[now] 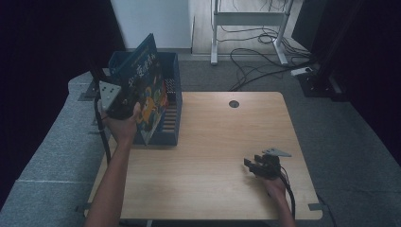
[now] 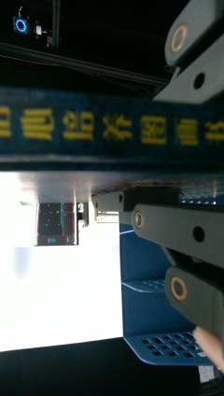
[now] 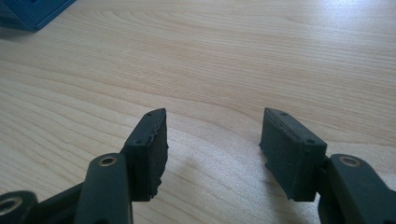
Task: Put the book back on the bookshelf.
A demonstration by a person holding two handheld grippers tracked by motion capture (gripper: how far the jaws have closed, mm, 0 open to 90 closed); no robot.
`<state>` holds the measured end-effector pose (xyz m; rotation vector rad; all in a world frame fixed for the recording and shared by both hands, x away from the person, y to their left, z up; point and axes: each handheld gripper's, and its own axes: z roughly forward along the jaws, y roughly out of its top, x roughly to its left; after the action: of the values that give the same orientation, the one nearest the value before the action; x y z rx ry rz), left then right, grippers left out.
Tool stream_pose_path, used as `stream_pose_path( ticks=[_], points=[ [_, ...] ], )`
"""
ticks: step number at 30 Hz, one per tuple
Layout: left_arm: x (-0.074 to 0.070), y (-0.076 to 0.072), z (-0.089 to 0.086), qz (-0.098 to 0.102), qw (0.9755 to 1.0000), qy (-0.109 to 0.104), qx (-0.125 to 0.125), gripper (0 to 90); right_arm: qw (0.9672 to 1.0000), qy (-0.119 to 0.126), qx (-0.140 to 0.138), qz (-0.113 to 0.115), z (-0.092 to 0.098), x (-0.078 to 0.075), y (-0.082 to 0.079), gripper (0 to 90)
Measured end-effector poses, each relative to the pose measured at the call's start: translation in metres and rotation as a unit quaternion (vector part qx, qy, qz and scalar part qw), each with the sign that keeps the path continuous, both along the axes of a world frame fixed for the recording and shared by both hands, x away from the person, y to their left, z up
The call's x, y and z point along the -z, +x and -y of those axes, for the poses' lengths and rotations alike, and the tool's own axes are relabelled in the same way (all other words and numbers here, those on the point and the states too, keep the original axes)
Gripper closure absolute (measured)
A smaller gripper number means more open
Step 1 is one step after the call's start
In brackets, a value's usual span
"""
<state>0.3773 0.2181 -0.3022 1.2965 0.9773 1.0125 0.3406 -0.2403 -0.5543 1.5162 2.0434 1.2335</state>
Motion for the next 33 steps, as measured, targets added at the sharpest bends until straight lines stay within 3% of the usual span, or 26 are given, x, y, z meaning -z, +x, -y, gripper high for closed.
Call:
stream_pose_path(
  ticks=[16,29,33],
  points=[
    [0.001,0.022,0.014,-0.005,0.9997,0.019,-0.011,82.2,1.0,-0.004,0.0,-0.004,-0.001,0.0,-0.001,40.1],
    [0.004,0.036,0.024,-0.006,0.9997,0.016,-0.016,82.3,1.0,-0.006,0.002,-0.003,-0.001,0.0,-0.002,40.1],
    [0.006,0.042,0.03,-0.007,0.9995,0.025,-0.018,82.3,0.9999,-0.013,0.001,0.002,-0.002,0.0,-0.002,40.2]
  ],
)
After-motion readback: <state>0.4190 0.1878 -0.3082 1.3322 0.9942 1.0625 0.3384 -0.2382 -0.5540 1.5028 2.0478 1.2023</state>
